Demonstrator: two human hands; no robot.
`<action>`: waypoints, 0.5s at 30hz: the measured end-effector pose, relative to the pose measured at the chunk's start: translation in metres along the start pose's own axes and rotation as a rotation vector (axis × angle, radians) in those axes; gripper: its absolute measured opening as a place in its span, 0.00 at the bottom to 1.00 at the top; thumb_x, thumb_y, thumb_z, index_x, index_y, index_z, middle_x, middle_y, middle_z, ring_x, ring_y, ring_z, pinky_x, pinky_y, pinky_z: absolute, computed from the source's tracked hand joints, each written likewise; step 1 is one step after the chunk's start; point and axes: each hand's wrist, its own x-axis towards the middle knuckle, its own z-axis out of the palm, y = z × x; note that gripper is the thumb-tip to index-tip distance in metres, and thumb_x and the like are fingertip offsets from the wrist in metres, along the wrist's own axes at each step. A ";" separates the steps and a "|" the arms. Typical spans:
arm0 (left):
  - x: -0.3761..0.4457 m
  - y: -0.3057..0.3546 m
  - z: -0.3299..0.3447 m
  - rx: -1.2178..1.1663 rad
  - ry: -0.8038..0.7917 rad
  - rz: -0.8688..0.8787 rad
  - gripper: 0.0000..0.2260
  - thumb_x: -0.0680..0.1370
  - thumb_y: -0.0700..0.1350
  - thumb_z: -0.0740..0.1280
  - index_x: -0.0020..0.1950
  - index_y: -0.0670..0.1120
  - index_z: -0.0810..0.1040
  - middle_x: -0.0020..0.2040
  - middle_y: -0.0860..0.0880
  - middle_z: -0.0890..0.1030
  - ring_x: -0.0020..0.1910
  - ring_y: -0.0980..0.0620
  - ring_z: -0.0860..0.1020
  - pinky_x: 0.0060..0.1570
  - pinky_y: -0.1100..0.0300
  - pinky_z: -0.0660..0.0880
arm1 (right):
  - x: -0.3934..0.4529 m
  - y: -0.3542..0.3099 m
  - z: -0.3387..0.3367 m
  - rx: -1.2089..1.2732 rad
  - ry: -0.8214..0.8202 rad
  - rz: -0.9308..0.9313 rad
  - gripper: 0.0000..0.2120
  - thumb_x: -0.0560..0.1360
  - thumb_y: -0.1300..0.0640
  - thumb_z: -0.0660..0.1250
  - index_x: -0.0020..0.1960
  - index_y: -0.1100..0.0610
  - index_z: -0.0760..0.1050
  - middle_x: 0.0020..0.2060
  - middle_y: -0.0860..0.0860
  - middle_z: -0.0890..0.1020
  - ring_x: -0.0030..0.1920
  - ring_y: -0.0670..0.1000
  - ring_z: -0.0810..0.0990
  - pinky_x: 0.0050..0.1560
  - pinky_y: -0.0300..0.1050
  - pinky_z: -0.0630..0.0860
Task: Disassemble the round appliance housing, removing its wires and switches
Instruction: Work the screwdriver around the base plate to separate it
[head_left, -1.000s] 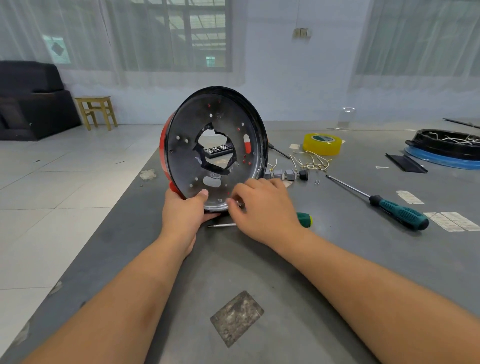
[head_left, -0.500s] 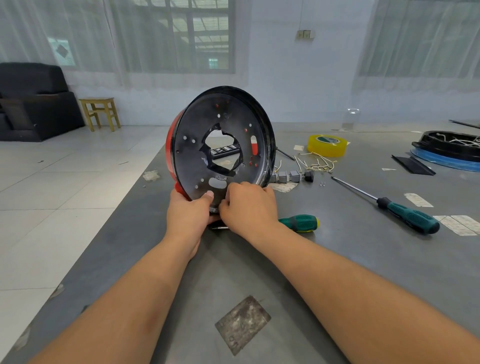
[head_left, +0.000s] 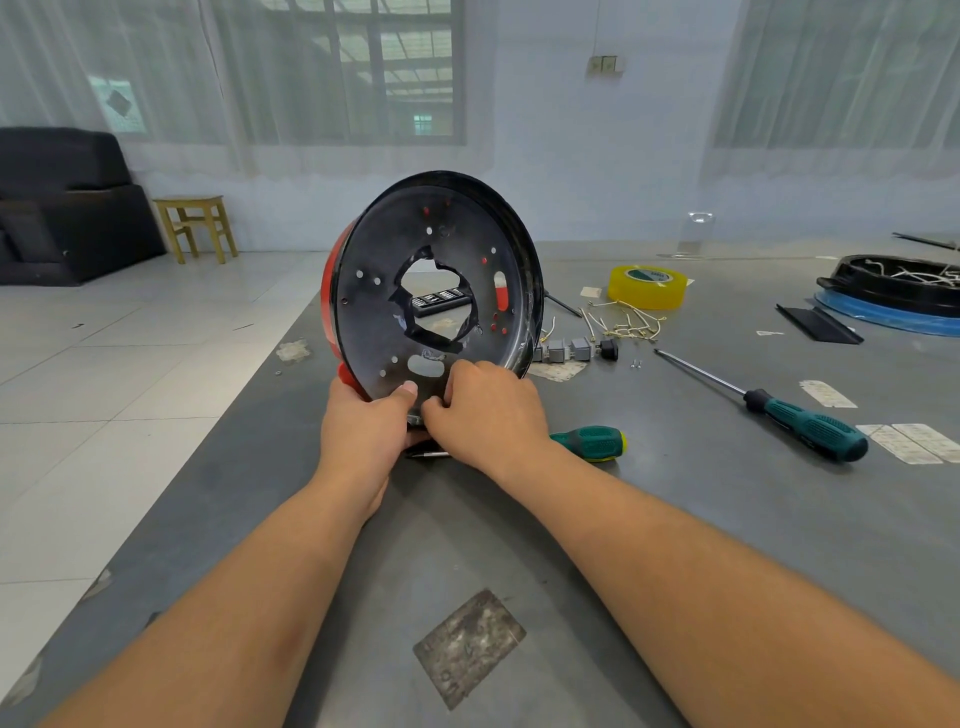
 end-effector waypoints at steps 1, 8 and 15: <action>0.000 0.000 0.000 0.001 0.001 0.003 0.17 0.80 0.33 0.70 0.57 0.56 0.78 0.54 0.48 0.86 0.50 0.47 0.87 0.37 0.52 0.84 | 0.000 0.000 0.001 -0.011 0.006 0.001 0.11 0.75 0.45 0.61 0.45 0.53 0.73 0.44 0.52 0.80 0.48 0.57 0.79 0.47 0.52 0.67; -0.001 0.001 0.000 -0.018 -0.003 -0.007 0.15 0.81 0.33 0.69 0.59 0.53 0.77 0.56 0.47 0.85 0.50 0.47 0.87 0.36 0.53 0.84 | -0.002 0.002 0.004 -0.073 0.056 -0.053 0.12 0.79 0.49 0.60 0.49 0.54 0.79 0.47 0.53 0.82 0.51 0.57 0.79 0.50 0.52 0.67; -0.001 0.001 0.000 0.002 0.000 -0.016 0.17 0.81 0.34 0.69 0.67 0.48 0.75 0.60 0.44 0.84 0.54 0.42 0.86 0.44 0.44 0.86 | 0.000 0.001 0.002 -0.065 0.043 -0.064 0.09 0.78 0.50 0.63 0.46 0.54 0.77 0.45 0.52 0.82 0.48 0.56 0.79 0.46 0.49 0.63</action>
